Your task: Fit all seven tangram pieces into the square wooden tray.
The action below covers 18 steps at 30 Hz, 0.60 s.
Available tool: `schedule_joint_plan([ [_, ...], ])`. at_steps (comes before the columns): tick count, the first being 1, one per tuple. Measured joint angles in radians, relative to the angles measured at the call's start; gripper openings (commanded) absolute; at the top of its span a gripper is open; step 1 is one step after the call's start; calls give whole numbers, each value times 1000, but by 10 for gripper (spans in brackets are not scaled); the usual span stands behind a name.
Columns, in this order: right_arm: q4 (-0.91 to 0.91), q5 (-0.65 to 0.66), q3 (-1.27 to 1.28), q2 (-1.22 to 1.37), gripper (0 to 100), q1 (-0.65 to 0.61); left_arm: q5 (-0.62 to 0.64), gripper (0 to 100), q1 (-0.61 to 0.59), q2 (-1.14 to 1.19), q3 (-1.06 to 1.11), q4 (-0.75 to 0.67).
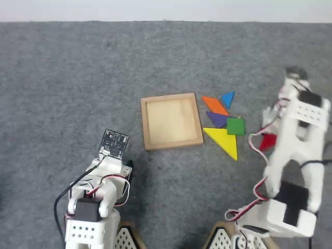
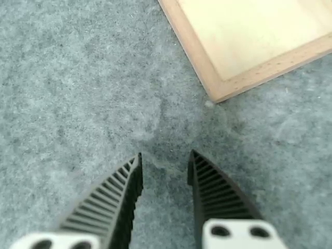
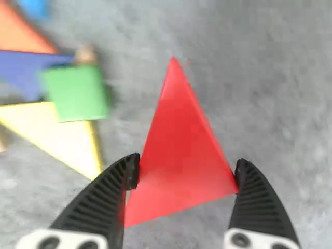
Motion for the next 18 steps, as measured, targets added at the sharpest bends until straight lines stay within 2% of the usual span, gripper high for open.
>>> schedule_joint_plan([
  [4, 17, -6, -72, 0, 166, -204, 0, 137, 0, 0, 0, 0],
  [10, 18, -161, -192, 80, 166, -473, 0, 137, 0, 0, 0, 0],
  [18, -3, -262, -450, 414, 166, -644, 0, 137, 0, 0, 0, 0],
])
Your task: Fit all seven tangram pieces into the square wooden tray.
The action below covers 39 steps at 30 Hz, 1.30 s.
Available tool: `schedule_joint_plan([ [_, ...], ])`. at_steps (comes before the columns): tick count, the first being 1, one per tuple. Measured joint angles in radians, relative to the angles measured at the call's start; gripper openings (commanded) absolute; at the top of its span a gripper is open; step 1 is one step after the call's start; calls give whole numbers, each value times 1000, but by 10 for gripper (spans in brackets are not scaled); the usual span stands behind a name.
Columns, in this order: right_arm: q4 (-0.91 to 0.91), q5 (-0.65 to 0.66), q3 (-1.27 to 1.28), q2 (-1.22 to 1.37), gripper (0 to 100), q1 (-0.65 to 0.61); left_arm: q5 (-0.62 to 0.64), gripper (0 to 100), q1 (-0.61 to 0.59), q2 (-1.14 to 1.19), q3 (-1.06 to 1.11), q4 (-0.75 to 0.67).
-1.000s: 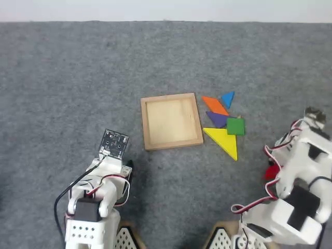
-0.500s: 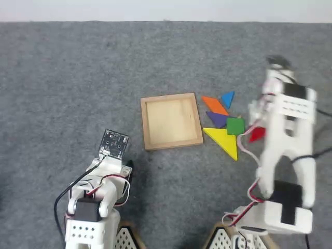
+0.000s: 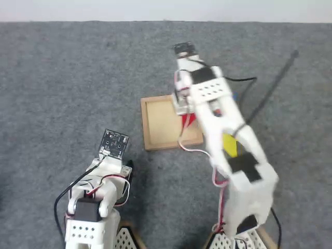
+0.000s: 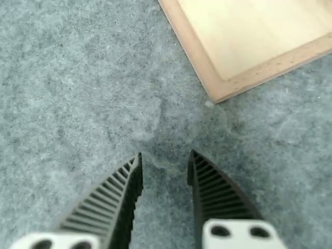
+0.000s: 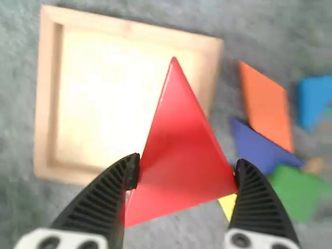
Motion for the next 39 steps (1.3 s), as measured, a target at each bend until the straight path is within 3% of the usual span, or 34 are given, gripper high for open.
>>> schedule_joint_plan([
  [9, -6, -75, -279, 339, 178, -140, 0, 137, 0, 0, 0, 0],
  [17, -5, -75, -345, 416, 404, -184, 0, 137, 0, 0, 0, 0],
  [39, 20, -106, -345, 411, 408, -315, 0, 137, 0, 0, 0, 0],
])
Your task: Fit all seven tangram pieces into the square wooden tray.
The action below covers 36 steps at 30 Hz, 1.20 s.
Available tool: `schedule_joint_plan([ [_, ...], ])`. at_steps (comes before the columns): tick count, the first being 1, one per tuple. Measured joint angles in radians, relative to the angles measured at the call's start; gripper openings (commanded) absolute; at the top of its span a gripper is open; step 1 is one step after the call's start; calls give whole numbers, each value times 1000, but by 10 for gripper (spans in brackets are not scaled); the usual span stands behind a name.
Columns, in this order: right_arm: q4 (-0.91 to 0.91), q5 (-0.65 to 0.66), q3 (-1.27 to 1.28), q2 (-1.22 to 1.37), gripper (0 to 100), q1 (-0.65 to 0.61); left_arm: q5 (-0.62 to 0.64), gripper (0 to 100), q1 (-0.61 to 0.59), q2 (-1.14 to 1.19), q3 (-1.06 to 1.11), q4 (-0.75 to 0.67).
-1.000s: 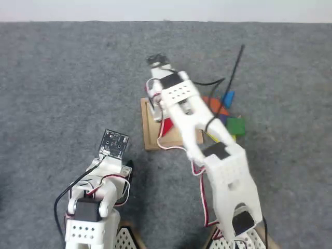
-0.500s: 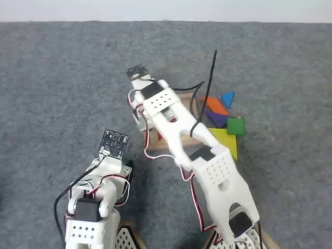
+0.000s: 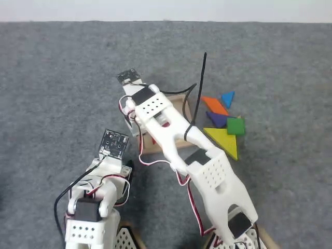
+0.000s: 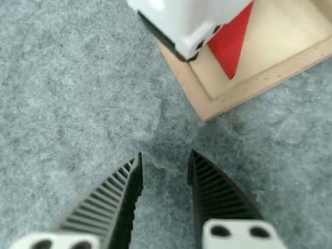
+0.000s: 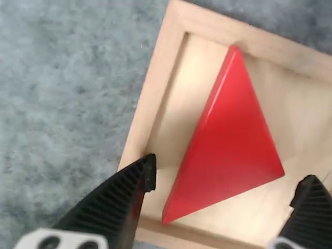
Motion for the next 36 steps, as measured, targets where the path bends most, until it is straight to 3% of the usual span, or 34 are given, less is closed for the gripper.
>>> schedule_joint_plan([
  [7, 46, 0, 0, -172, 406, -8, 0, 137, 0, 0, 0, 0],
  [16, 87, 91, 204, -683, 333, 230, 0, 137, 0, 0, 0, 0],
  [19, -38, 166, 451, -865, 256, 256, 0, 137, 0, 0, 0, 0],
  [23, -365, 216, 905, -951, 92, 269, 0, 137, 0, 0, 0, 0],
  [26, -608, 232, 1157, -950, 70, 285, 0, 137, 0, 0, 0, 0],
  [29, -715, 259, 1197, -922, 98, 276, 0, 137, 0, 0, 0, 0],
  [36, -741, 269, 1086, -712, 100, 278, 0, 137, -2, 0, 0, 0],
])
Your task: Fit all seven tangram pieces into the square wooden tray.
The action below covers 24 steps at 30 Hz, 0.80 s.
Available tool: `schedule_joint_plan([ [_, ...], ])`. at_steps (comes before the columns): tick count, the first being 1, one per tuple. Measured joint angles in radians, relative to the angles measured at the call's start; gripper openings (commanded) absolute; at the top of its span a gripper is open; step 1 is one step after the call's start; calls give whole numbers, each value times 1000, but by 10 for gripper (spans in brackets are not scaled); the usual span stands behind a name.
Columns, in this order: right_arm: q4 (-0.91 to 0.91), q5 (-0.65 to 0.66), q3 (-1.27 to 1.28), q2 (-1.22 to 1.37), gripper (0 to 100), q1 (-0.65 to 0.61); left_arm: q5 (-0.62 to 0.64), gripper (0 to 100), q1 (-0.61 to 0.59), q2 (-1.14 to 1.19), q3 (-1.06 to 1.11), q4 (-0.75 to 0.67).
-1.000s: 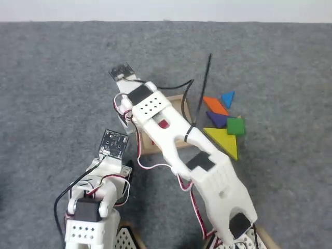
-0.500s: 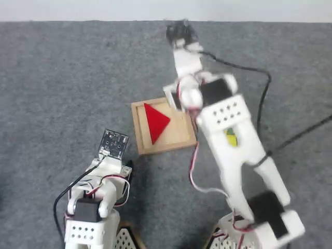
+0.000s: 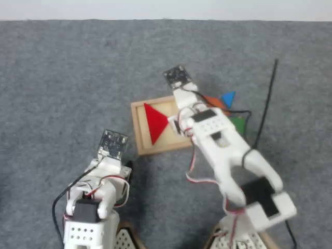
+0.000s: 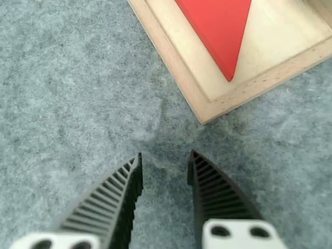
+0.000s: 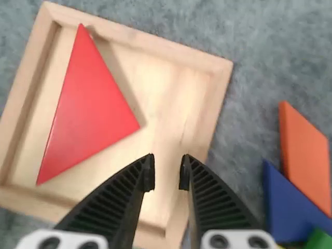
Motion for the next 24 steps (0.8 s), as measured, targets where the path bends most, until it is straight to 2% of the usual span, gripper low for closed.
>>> schedule_joint_plan([
  [10, -5, 3, -255, 290, 100, 2, 0, 137, -2, 0, 0, 0],
  [20, 66, 9, -284, 299, 101, -101, 0, 137, 2, 0, 0, 0],
  [24, 103, 9, -288, 284, 101, -106, 0, 137, 2, 0, 0, 0],
])
